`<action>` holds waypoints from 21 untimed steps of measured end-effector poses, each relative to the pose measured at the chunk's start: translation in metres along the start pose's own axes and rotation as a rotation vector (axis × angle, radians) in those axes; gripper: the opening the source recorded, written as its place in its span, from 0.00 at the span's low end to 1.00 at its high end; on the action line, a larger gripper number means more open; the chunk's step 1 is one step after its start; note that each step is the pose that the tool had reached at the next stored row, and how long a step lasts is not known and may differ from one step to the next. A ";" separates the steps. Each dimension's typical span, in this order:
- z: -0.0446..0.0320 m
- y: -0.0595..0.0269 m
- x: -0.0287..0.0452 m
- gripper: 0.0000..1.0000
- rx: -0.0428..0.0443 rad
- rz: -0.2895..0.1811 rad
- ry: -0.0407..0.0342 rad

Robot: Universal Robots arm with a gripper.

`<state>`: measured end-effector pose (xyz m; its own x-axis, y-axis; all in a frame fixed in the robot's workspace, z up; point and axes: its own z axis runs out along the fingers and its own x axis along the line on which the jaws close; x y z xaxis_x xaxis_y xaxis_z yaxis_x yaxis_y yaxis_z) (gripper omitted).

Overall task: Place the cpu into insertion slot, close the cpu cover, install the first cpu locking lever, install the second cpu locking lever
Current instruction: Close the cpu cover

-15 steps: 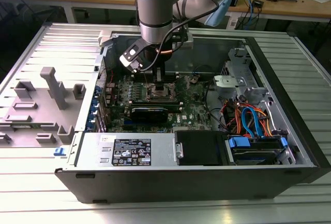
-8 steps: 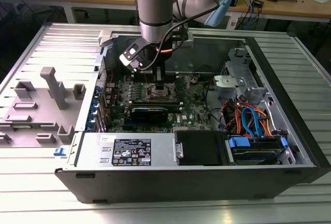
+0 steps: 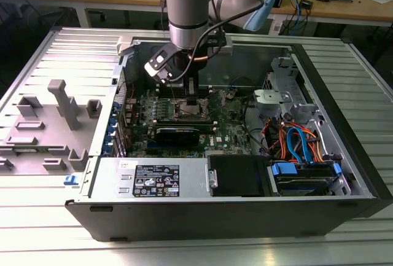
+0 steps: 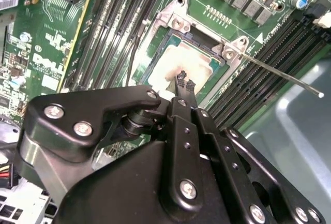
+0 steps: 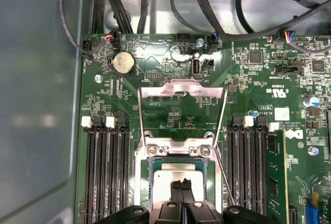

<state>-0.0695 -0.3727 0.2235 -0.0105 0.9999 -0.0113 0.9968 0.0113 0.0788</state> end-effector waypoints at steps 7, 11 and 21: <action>-0.0028 0.0048 -0.0001 0.11 0.0519 0.000 0.0017; -0.0028 0.0048 -0.0001 0.11 0.0520 0.000 0.0018; -0.0074 0.0052 -0.0002 0.11 0.0520 0.000 0.0018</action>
<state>-0.0649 -0.3727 0.2313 -0.0109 0.9999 -0.0095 0.9996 0.0111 0.0268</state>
